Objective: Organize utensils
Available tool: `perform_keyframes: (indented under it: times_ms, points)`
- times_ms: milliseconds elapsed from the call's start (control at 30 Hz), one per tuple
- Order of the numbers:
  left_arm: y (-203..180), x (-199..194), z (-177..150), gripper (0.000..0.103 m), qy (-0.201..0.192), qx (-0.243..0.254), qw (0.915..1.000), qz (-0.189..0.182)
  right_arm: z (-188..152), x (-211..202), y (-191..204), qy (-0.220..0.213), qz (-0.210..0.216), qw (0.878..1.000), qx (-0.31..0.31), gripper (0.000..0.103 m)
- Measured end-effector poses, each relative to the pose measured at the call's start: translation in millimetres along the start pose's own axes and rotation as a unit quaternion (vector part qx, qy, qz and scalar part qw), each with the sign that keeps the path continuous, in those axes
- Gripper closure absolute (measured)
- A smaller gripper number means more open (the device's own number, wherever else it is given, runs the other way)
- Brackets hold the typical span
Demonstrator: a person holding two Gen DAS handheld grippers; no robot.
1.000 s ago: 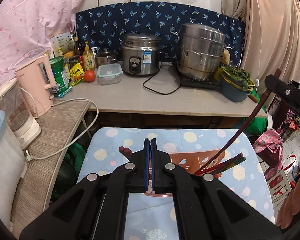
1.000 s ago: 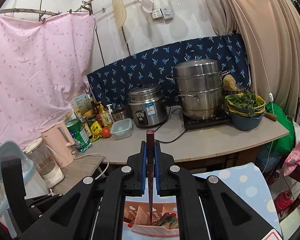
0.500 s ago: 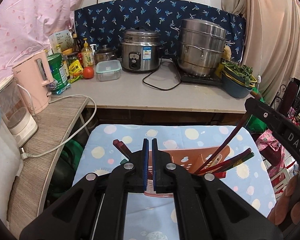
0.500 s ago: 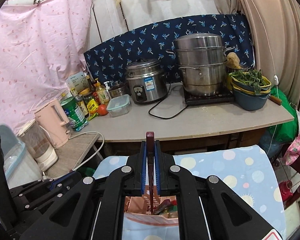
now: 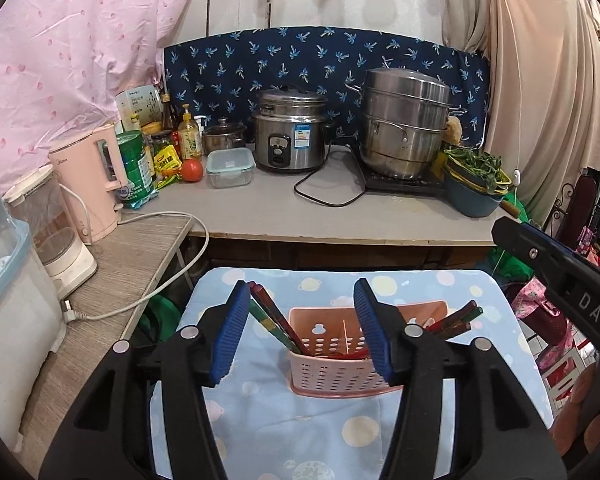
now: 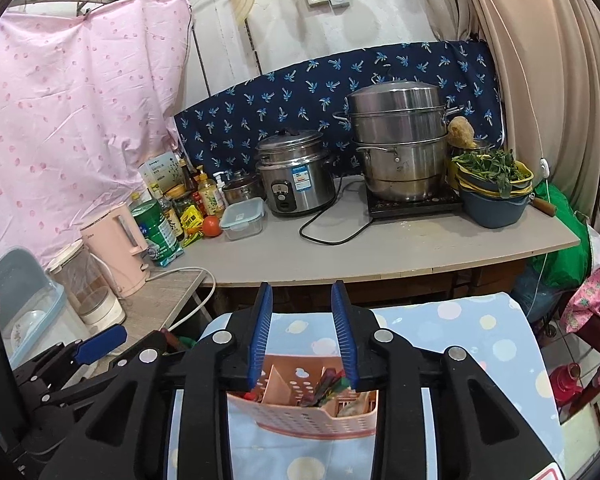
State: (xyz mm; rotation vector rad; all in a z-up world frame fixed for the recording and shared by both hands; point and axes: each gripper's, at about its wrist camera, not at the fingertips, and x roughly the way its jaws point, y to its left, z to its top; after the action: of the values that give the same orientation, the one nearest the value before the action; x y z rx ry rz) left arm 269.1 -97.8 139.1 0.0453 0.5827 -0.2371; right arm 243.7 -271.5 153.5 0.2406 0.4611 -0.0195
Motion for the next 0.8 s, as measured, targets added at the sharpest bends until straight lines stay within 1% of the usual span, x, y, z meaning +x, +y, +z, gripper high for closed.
perform_keyframes:
  times_ms: [67, 200, 267, 333, 400, 433, 500, 567, 800]
  points:
    - [0, -7, -1, 0.052, -0.003, 0.001, 1.0000, 0.001, -3, -8, 3, -0.001, 0.003, 1.000, -0.004, 0.068]
    - [1, -18, -6, 0.052, -0.005, 0.000, 1.0000, 0.005, -10, -22, 7, 0.000, 0.008, 1.000, -0.006, 0.066]
    - [1, -25, -8, 0.051, -0.007, 0.001, 1.0000, 0.007, -15, -31, 9, 0.001, 0.010, 1.000, -0.007, 0.063]
    - [1, -32, -12, 0.048, -0.009, -0.001, 0.9999, 0.008, -22, -39, 11, 0.004, 0.013, 1.000, -0.007, 0.062]
    - [2, -37, -15, 0.043, -0.012, -0.003, 0.9999, 0.010, -28, -46, 12, 0.007, 0.014, 1.000, -0.009, 0.062]
    - [2, -41, -18, 0.043, -0.013, -0.003, 0.9998, 0.013, -28, -46, 12, 0.007, 0.014, 1.000, -0.009, 0.061]
    - [1, -46, -23, 0.042, -0.012, -0.004, 0.9998, 0.015, -34, -52, 14, 0.011, 0.016, 1.000, -0.010, 0.060]
    - [1, -50, -27, 0.042, -0.011, -0.005, 0.9998, 0.016, -41, -57, 14, 0.015, 0.018, 1.000, -0.009, 0.056]
    - [2, -58, -48, 0.042, 0.001, -0.005, 0.9998, 0.017, -63, -72, 10, 0.027, 0.006, 1.000, -0.009, 0.056]
